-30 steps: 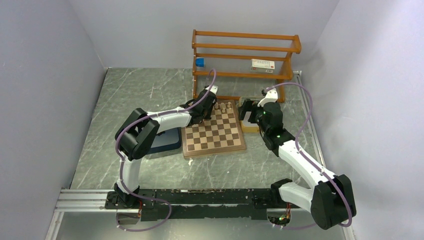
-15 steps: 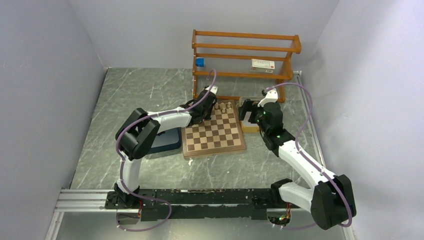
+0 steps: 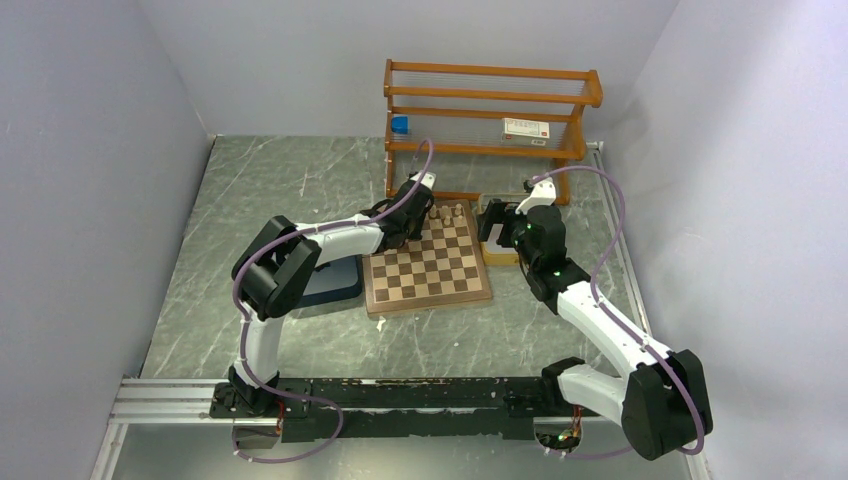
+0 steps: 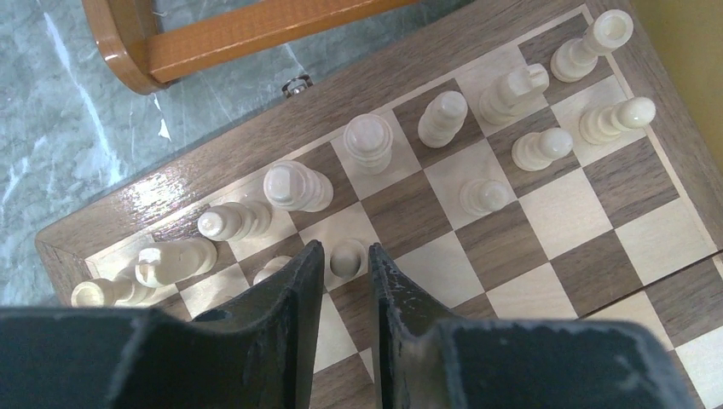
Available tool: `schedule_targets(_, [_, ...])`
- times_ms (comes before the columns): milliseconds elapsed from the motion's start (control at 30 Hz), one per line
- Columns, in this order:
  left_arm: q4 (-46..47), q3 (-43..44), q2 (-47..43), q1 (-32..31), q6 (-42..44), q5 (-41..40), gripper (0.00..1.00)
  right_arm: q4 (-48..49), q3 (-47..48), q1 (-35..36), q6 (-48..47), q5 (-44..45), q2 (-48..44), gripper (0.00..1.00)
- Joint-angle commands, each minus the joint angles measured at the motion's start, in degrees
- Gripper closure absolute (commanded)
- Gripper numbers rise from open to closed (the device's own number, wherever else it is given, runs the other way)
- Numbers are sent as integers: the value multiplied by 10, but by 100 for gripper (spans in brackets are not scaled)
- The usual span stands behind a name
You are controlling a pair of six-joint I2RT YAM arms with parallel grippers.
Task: Set up the chess pieces on the board
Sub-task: Place the chess piece on the chessboard.
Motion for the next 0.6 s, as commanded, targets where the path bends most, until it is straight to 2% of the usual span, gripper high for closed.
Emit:
schedule_targets(0, [18,14,3,-5,8,-19,69,10,-3,-4,-6,12,-11,0])
schedule_targets(333, [7,31,3,-6,9,-17,68,13,-6,-4,-6,4,-9,0])
schedule_targets(567, [-6,35,-18,-6,3,-11,62,8,-4,-4,7,23,3,0])
